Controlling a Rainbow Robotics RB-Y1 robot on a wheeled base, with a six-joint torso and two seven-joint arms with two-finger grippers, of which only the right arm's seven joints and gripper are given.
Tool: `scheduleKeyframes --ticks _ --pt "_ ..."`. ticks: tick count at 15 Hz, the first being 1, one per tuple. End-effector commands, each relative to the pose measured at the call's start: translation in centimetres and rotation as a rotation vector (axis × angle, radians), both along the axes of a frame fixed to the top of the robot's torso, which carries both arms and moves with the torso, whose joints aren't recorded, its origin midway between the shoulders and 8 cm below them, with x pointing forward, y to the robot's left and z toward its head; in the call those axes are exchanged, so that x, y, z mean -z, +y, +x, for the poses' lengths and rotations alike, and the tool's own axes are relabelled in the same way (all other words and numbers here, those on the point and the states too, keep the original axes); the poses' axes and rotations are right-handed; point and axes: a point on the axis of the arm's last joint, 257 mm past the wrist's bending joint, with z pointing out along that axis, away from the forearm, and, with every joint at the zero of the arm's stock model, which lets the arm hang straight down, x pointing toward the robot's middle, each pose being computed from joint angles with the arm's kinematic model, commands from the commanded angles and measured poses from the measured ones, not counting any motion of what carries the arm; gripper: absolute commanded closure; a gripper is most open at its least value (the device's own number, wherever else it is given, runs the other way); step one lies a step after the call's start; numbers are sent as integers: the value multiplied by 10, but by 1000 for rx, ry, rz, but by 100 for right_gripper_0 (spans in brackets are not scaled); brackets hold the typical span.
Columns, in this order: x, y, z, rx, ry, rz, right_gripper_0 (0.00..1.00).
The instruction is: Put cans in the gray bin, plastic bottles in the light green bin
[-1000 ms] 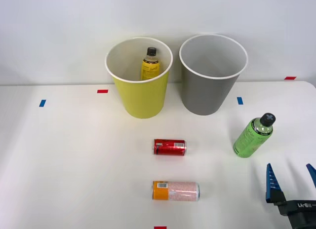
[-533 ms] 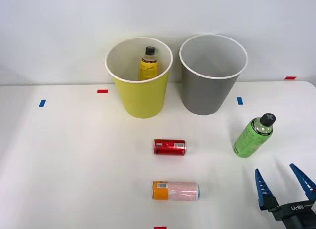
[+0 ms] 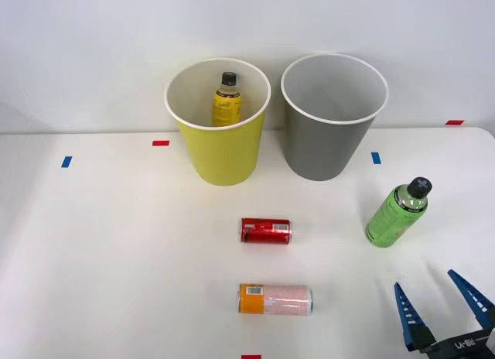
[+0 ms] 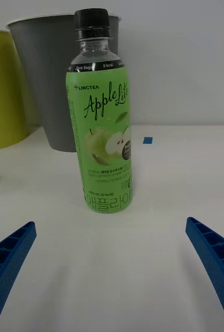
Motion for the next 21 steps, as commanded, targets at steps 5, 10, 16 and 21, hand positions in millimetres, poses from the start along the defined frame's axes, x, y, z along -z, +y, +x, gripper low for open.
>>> scheduleKeyframes --ticks 5,10,16,21 --pt "16 15 -24 -20 45 38 0" --pt "21 35 -44 -29 66 152 0" --pt "20 33 -73 -5 67 216 0" --pt "20 29 -75 3 68 214 0"
